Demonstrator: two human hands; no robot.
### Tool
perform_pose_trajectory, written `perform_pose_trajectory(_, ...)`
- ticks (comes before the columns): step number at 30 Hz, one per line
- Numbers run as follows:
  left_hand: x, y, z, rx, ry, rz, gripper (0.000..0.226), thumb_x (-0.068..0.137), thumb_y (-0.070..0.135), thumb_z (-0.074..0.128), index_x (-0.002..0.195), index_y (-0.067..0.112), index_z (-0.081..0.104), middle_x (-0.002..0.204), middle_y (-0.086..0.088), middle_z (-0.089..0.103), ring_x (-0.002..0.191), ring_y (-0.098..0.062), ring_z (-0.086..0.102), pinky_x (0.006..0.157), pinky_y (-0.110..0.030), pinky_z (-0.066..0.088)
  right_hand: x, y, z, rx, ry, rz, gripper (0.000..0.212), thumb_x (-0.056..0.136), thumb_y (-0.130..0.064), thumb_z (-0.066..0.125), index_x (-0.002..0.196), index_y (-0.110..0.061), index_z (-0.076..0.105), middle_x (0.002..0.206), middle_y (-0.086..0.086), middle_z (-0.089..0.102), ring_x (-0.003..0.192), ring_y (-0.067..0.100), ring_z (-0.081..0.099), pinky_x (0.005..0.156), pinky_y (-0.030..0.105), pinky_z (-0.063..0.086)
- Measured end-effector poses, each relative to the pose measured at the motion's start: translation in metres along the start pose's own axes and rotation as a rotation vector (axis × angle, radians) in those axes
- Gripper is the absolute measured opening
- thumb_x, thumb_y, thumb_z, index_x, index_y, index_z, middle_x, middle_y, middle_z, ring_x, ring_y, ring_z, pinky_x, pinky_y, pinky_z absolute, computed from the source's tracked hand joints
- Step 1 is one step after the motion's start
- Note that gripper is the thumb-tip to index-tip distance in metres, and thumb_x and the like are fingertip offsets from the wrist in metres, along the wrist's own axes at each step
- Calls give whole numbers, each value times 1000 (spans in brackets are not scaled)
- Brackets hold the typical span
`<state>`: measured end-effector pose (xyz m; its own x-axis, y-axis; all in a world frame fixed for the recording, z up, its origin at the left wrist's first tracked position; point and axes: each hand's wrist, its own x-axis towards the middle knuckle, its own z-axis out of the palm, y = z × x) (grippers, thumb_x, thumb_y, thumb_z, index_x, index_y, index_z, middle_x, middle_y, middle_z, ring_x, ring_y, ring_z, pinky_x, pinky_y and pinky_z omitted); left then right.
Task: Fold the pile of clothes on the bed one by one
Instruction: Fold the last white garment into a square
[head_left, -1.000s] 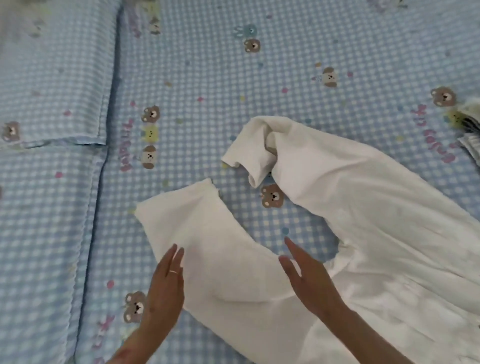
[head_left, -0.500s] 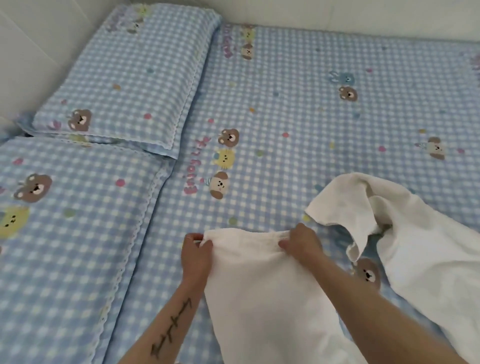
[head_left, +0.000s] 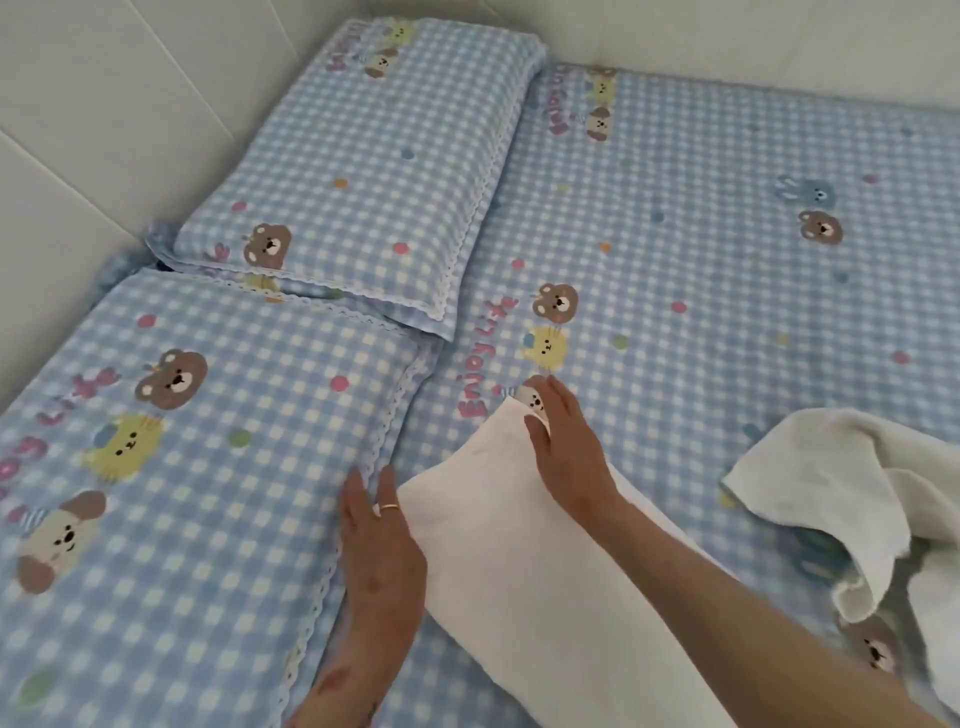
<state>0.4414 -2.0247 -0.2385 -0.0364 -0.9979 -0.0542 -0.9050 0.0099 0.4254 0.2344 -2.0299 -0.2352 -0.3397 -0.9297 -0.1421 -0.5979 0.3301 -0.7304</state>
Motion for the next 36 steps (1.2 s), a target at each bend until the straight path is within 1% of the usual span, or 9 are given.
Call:
perform_pose_trajectory(3, -19, 18, 38, 136, -189, 512, 52, 83, 3, 47, 135, 1, 47, 145, -22, 39, 134, -37, 37, 114, -37, 13, -81, 45, 27, -252, -22, -55, 52, 103, -37, 21, 151, -21, 10, 158, -8, 1, 147, 8, 2, 119, 29, -4)
perform_pose_trajectory(6, -18, 27, 72, 334, -408, 703, 61, 93, 39, 17, 149, 15, 19, 156, -8, 6, 145, -29, 13, 115, -36, 0, -147, 86, 27, -485, -10, -2, 55, 98, -39, 24, 145, -13, 35, 154, 3, 24, 143, 21, 24, 115, 43, 5)
perform_pose_trajectory(9, -4, 4, 85, 427, -385, 704, 69, 92, 55, 5, 150, 18, 15, 157, -6, 4, 145, -27, 11, 117, -40, 5, -218, 141, -8, -591, -32, 127, 60, 99, -45, 15, 139, -14, 46, 151, 4, 36, 144, 18, 21, 111, 48, 18)
perform_pose_trajectory(15, -11, 21, 87, 332, -432, 444, 75, 89, 46, 9, 147, -1, 19, 156, -20, 12, 145, -32, 14, 116, -50, 16, -330, 190, -60, -411, 294, 708, 64, 95, -57, 5, 150, -25, 10, 156, 3, 25, 145, 5, 5, 103, 54, 32)
perform_pose_trajectory(19, -80, 133, 107, 64, -512, 649, 68, 97, 41, 15, 139, -9, 34, 144, -24, 39, 132, -36, 42, 108, -47, 35, -285, 147, -24, -367, 124, 339, 64, 99, -45, 12, 135, -8, 50, 152, 5, 34, 144, 6, 12, 110, 31, 20)
perform_pose_trajectory(23, -121, 247, 124, -476, -749, 26, 56, 91, 61, 35, 111, 17, 63, 92, 3, 70, 92, -19, 64, 74, -28, 48, -265, 170, -85, -310, 48, 89, 47, 98, -34, 38, 138, -11, 48, 150, -2, 33, 136, 11, 38, 112, 22, 27)
perform_pose_trajectory(26, -133, 309, 145, -699, -1018, -396, 64, 79, 68, 51, 109, 13, 61, 112, -6, 66, 103, -26, 60, 95, -40, 47, -257, 204, -146, -327, 227, 192, 50, 99, -33, 36, 145, -13, 37, 154, -1, 28, 142, 12, 27, 115, 27, 22)
perform_pose_trajectory(30, -124, 341, 157, -798, -754, -466, 58, 91, 27, 60, 138, 2, 37, 136, -14, 49, 119, -32, 50, 96, -37, 42, -239, 238, -190, -560, 227, 342, 69, 93, -39, 51, 149, -9, 23, 157, 6, 19, 145, 22, 18, 117, 42, 20)
perform_pose_trajectory(36, 49, 349, 99, -371, -370, 306, 30, 95, 15, 45, 125, 11, 46, 109, -8, 54, 97, -28, 53, 77, -33, 38, -225, 265, -201, -536, 65, 300, 77, 93, -62, 21, 151, -15, 3, 159, -3, -6, 147, 14, -4, 119, 40, 0)
